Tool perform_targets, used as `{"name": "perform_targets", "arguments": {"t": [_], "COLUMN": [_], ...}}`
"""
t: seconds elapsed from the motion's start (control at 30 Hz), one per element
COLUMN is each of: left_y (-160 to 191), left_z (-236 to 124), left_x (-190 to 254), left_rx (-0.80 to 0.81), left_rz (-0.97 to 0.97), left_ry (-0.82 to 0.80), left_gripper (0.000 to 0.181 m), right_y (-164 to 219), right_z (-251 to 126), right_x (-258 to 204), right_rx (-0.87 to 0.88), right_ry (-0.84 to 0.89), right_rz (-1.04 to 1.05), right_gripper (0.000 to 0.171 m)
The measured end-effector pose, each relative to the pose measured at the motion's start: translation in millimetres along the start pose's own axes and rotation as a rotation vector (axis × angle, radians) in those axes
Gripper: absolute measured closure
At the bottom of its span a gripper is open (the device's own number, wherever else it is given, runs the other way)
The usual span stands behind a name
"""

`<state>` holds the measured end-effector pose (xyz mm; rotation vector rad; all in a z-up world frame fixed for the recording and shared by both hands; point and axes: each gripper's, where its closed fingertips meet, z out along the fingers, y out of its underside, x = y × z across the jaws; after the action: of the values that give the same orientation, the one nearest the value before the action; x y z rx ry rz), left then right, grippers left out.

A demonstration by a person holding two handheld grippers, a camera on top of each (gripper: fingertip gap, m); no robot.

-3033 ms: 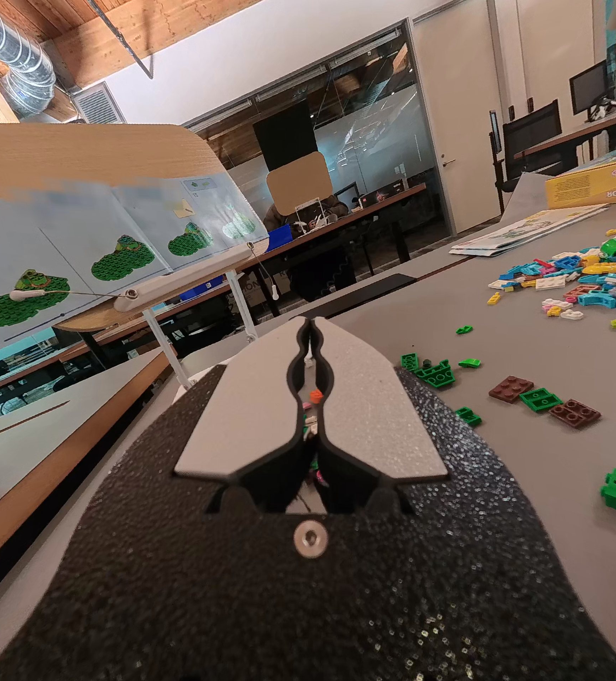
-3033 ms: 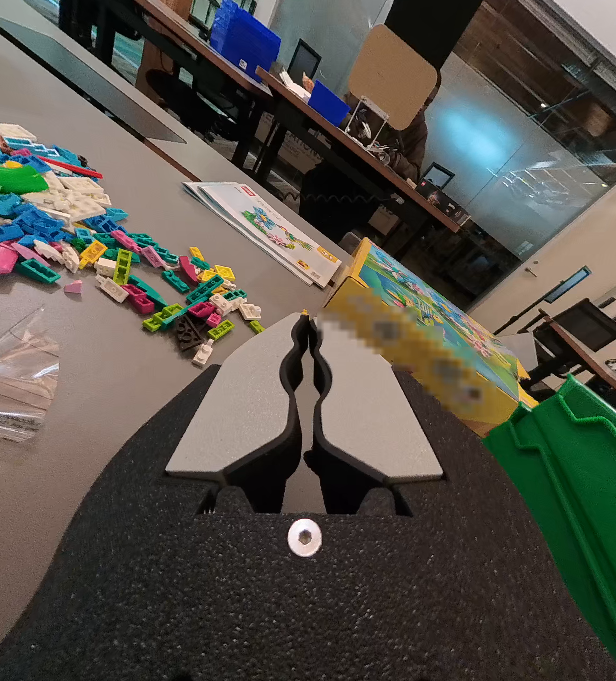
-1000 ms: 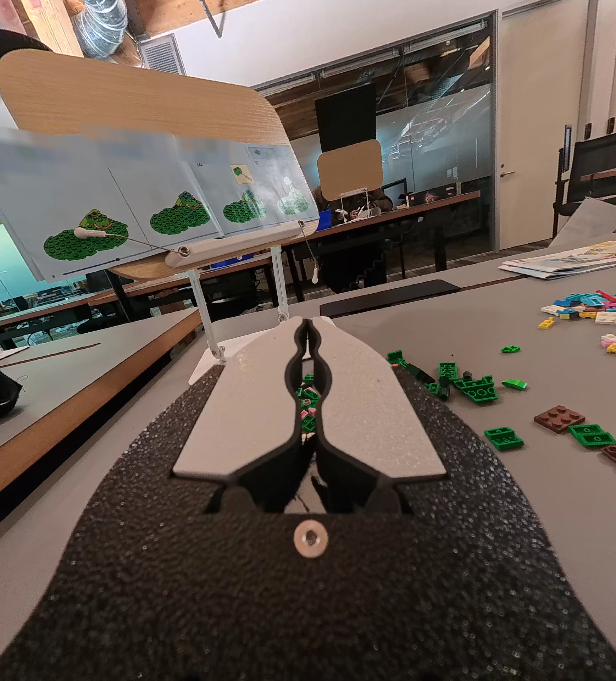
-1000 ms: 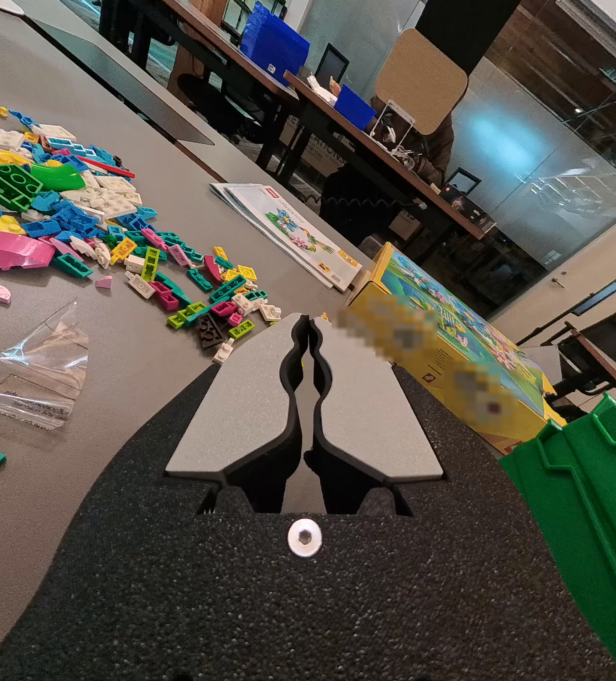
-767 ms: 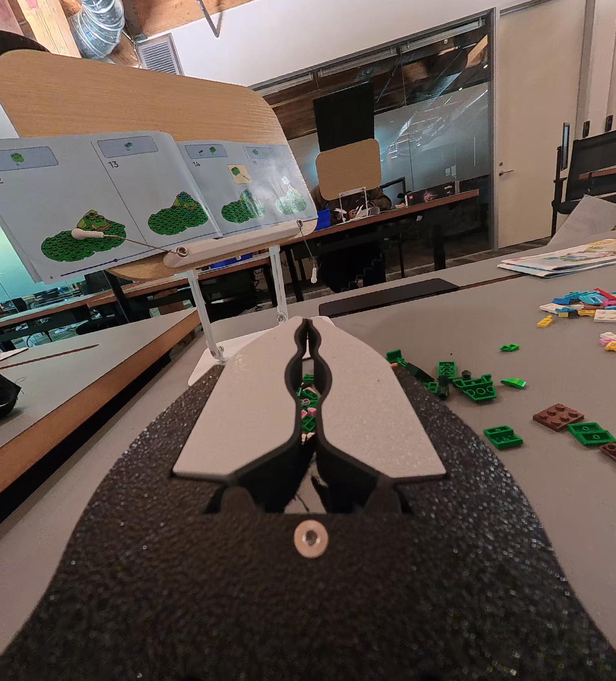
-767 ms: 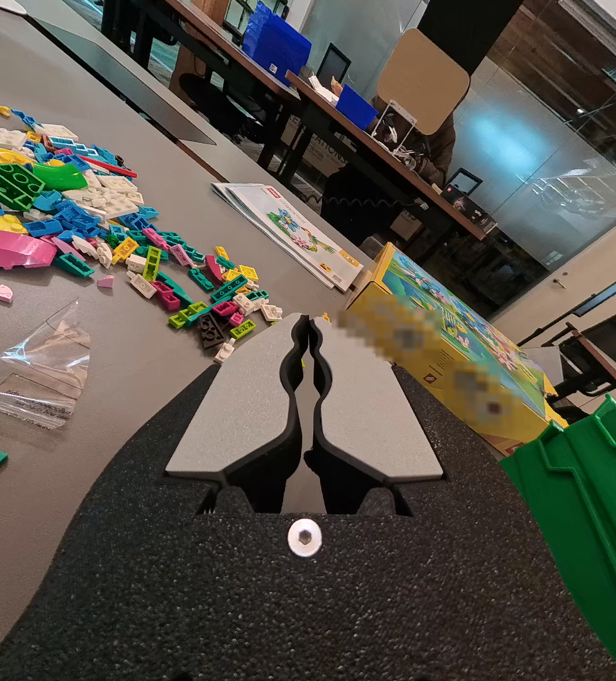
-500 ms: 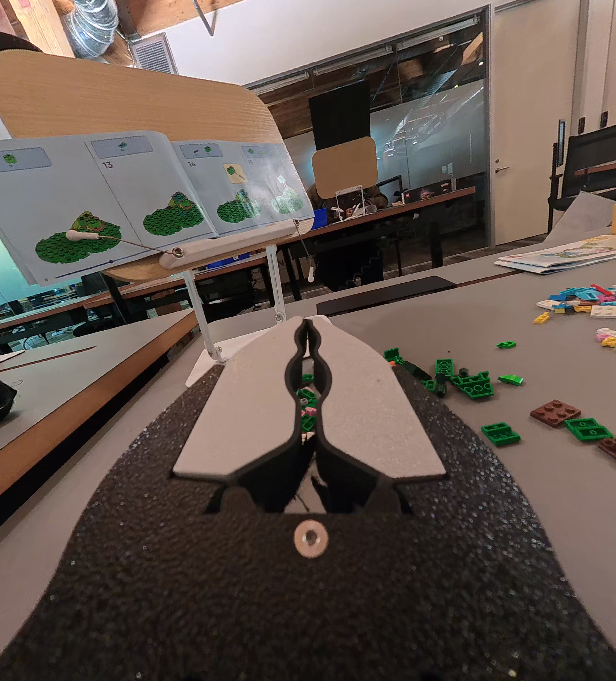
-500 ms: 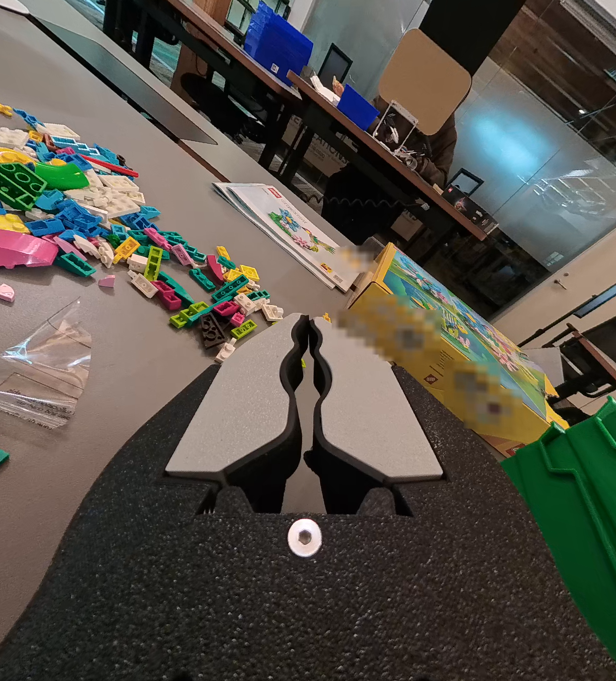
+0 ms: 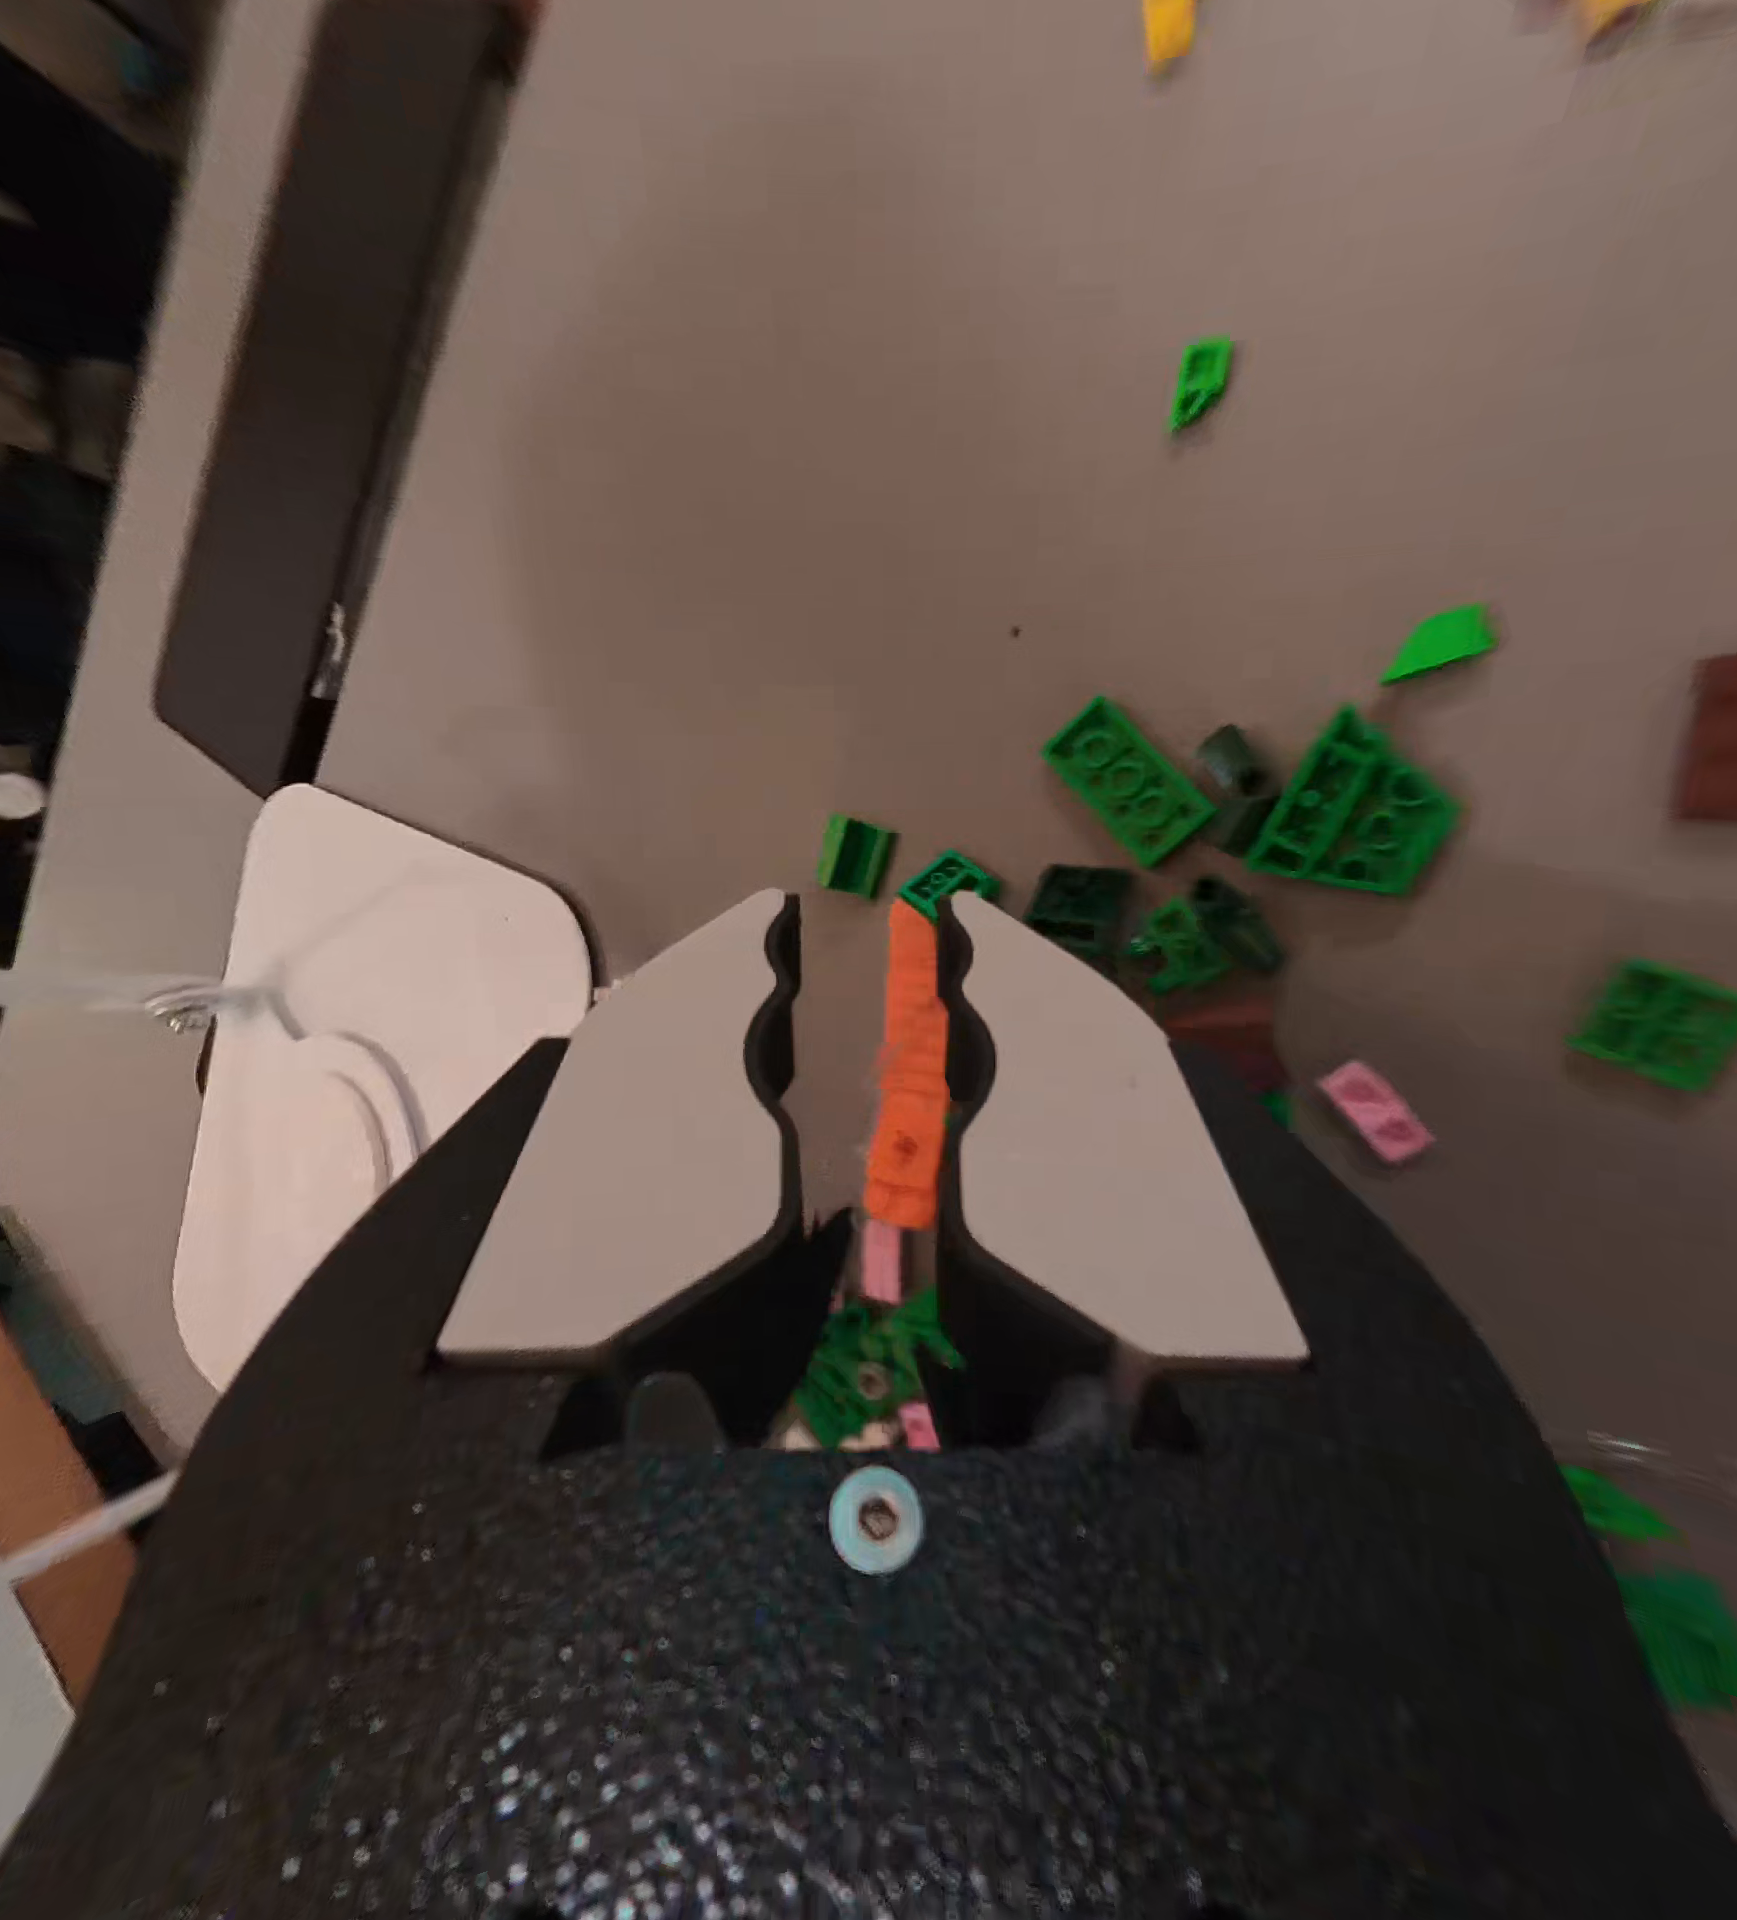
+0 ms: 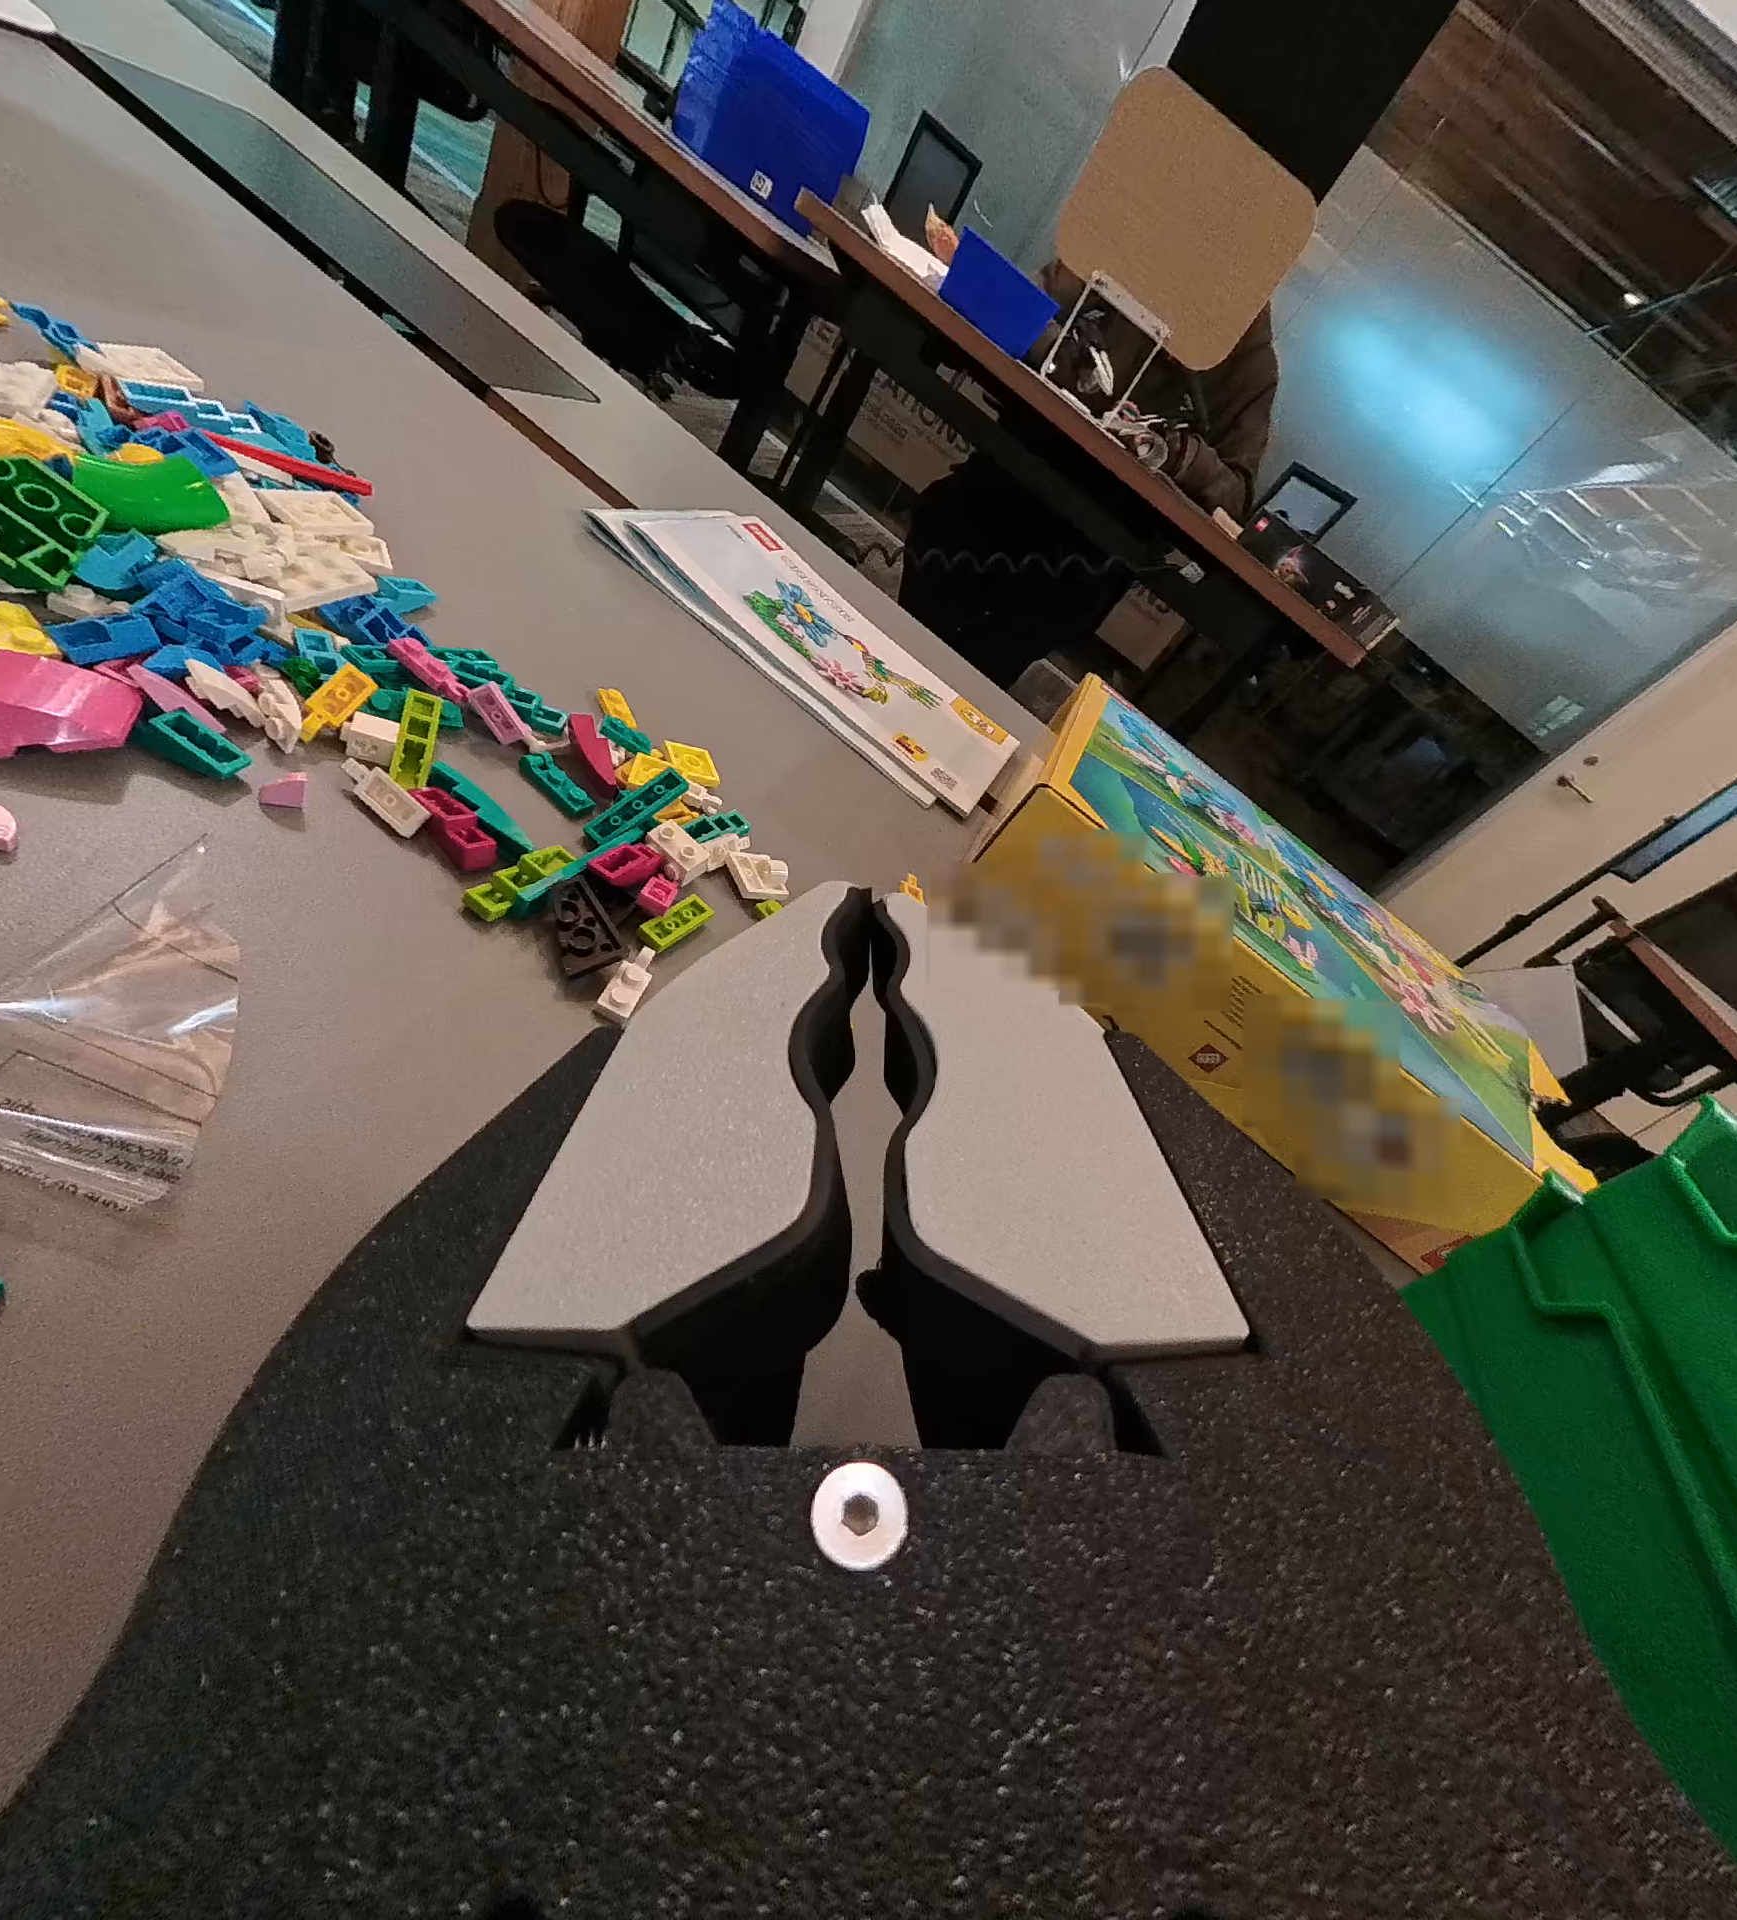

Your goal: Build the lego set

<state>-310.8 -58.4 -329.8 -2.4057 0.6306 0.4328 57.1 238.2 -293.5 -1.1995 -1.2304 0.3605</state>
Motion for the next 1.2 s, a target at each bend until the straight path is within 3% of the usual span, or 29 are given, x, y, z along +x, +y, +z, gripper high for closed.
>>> {"name": "perform_targets", "arguments": {"t": [0.23,0.43,0.53,0.6,0.7,0.77,0.83,0.9,1.0,1.1,1.2], "left_y": [7,5,6,10,13,5,-26,-62,-96,-111,-122], "left_z": [37,41,42,42,39,36,22,-11,-64,-91,-107], "left_x": [-12,-10,-12,-13,-11,-16,-20,-26,-13,11,34], "left_rx": [-0.110,-0.124,-0.154,-0.186,-0.214,-0.135,0.101,0.335,0.501,0.580,0.702], "left_rz": [0.039,0.024,0.056,0.093,0.129,0.200,0.291,0.388,0.581,0.635,0.586], "left_ry": [0.129,0.243,0.240,0.238,0.246,0.159,-0.003,-0.287,-0.665,-0.785,-0.741], "left_gripper": [0.160,0.166,0.165,0.176,0.177,0.178,0.178,0.178,0.179,0.179,0.178], "right_y": [2,2,3,3,3,3,3,3,3,3,3], "right_z": [1,2,2,2,2,2,2,2,2,2,2], "right_x": [0,-2,-3,-4,-4,-4,-4,-4,-4,-4,-5], "right_rx": [-0.010,-0.015,-0.019,-0.019,-0.018,-0.017,-0.016,-0.016,-0.018,-0.019,-0.018], "right_ry": [-0.005,-0.015,-0.019,-0.020,-0.020,-0.021,-0.022,-0.021,-0.022,-0.023,-0.025], "right_rz": [-0.005,-0.012,-0.018,-0.019,-0.018,-0.019,-0.019,-0.018,-0.019,-0.023,-0.023], "right_gripper": [0.171,0.171,0.171,0.171,0.171,0.171,0.171,0.171,0.171,0.171,0.171]}}
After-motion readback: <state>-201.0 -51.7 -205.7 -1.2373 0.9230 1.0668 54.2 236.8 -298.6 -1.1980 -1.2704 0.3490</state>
